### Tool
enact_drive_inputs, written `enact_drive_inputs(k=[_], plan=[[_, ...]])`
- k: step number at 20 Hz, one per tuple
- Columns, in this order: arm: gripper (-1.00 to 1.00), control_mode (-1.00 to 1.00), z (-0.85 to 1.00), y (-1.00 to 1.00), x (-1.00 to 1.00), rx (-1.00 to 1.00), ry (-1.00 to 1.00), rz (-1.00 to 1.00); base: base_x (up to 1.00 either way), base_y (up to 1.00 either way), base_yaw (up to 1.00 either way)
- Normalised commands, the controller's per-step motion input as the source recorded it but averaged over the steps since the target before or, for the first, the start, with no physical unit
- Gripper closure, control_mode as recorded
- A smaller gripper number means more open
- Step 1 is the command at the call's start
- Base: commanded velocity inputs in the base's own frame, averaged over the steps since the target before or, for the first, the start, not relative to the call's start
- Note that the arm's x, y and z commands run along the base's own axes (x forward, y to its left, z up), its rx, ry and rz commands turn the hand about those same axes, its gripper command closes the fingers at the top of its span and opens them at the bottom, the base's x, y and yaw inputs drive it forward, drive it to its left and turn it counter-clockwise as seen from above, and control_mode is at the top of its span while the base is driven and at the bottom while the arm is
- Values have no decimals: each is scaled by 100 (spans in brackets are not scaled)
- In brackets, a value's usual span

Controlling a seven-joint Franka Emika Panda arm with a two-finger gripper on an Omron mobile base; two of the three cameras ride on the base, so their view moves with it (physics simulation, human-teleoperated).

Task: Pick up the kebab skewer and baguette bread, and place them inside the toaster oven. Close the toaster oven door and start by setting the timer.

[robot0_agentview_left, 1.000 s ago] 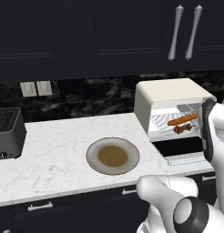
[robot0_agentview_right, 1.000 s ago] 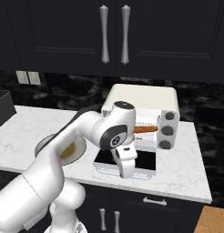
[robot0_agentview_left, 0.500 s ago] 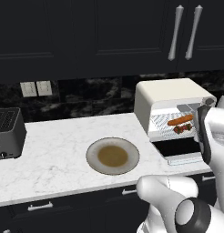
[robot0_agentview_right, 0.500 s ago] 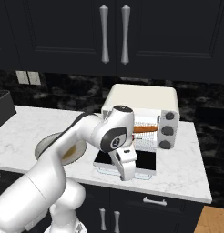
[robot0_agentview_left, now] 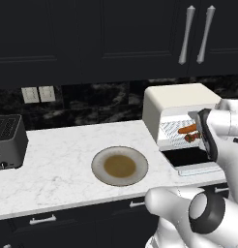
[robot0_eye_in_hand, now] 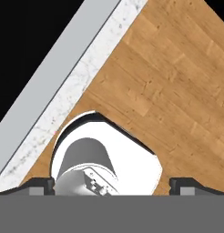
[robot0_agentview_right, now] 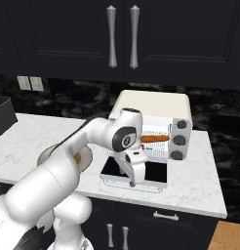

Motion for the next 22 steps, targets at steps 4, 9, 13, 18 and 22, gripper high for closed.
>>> enact_drive_inputs(k=[4,9,13,18,22], plan=[[-100,-100,-26,0,0,0,1,0,0,0,0],[-100,-100,-38,0,0,0,0,0,0,0,0],[-100,-100,-22,0,13,0,0,0,0,0,0],[-100,-100,-4,0,26,0,0,0,0,0,0],[-100,-100,-4,-2,20,0,0,-2,0,0,0]])
